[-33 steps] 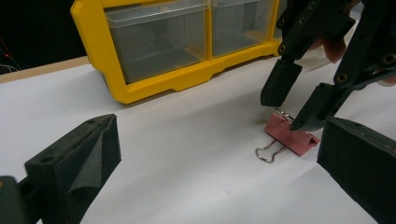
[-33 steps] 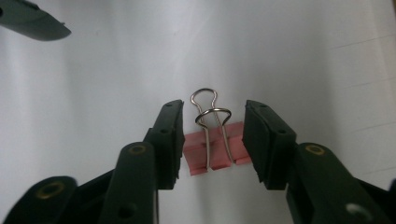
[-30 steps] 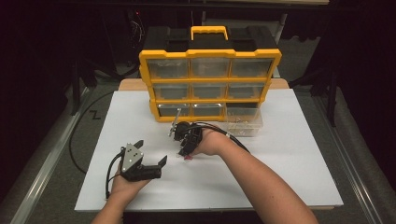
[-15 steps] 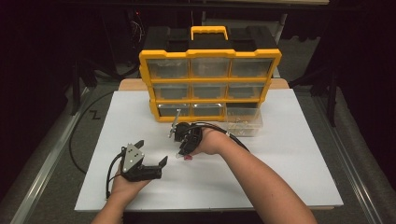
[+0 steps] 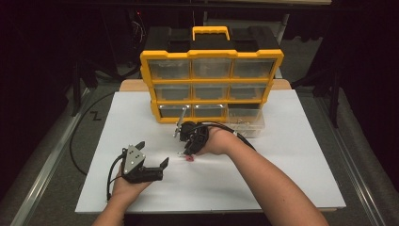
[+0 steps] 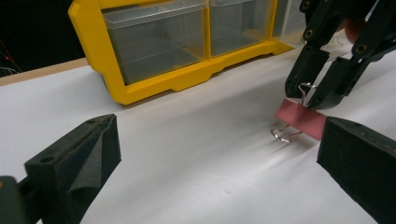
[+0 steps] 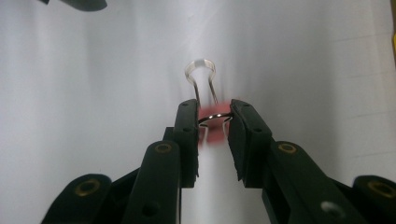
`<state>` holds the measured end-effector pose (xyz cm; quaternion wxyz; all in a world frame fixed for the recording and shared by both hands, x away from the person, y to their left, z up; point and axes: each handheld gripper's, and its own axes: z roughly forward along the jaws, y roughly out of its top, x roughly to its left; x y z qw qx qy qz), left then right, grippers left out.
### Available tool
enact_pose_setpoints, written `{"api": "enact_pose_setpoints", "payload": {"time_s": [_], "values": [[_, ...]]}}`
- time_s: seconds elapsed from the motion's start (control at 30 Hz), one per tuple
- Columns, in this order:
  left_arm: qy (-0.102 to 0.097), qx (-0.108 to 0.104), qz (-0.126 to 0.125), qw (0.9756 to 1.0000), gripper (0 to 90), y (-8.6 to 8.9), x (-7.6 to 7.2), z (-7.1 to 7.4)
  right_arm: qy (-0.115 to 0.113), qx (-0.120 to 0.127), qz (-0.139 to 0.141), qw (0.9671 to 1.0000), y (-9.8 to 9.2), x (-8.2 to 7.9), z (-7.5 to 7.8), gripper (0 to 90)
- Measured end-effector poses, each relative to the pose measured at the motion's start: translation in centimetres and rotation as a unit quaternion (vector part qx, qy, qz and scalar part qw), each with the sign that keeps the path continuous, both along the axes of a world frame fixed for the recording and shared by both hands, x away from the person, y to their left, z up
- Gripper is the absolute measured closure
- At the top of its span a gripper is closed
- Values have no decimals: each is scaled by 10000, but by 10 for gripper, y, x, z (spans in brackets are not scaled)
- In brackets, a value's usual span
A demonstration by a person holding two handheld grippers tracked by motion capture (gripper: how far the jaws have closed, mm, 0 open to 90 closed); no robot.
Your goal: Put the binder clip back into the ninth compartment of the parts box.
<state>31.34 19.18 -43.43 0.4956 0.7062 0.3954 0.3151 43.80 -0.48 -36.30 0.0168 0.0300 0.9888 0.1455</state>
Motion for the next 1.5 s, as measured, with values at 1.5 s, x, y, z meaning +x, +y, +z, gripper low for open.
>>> {"api": "enact_pose_setpoints", "payload": {"time_s": [1.5], "values": [[-14,-21,22,10000,3,0,0,0,47,-109,-539,9985,-84,-1,24,763]]}}
